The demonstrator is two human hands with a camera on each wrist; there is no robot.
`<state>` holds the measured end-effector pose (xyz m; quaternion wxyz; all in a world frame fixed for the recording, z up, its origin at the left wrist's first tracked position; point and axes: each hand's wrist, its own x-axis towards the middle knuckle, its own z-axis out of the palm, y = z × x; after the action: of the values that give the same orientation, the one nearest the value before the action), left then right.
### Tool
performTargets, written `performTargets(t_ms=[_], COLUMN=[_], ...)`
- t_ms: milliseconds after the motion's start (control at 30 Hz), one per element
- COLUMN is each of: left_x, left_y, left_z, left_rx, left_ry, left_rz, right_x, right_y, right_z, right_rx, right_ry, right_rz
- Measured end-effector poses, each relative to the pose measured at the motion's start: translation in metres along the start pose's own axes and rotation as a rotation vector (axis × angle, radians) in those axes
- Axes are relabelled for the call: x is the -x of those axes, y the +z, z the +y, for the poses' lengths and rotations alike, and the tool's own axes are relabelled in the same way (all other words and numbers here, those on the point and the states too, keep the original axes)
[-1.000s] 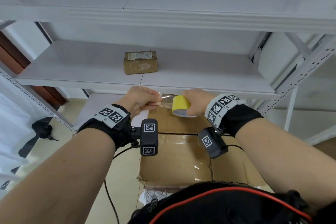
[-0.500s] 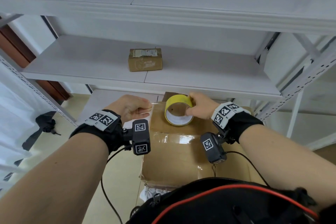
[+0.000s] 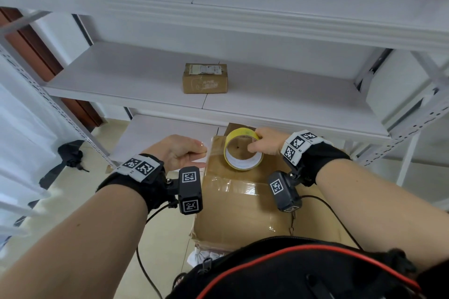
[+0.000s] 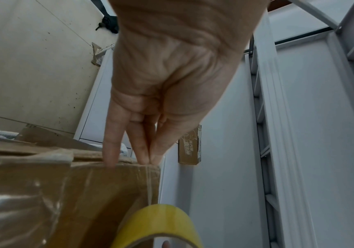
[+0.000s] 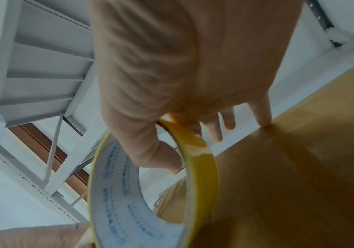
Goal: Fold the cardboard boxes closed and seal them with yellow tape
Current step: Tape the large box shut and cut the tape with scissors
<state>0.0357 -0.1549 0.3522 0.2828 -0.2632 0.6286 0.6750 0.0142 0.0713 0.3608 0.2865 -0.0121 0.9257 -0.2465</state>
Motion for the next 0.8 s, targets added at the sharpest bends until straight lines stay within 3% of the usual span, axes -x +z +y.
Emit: performTargets(t_ms=[367,800], left_x=[-0.006,-0.011], left_y=[-0.005,-0.003], left_z=[-0.017,-0.021], left_rx=[0.024,0.006], left_ry=[-0.045,-0.089], left_rz=[-0.074,-0.058], right_x=[-0.013,-0.013], right_y=[-0.001,0.002], right_z=[-0.006,-0.013], right_rx=[-0.06,-0.205], right_ry=[0.089,0.164], right_rz=[-0.046,-0.006])
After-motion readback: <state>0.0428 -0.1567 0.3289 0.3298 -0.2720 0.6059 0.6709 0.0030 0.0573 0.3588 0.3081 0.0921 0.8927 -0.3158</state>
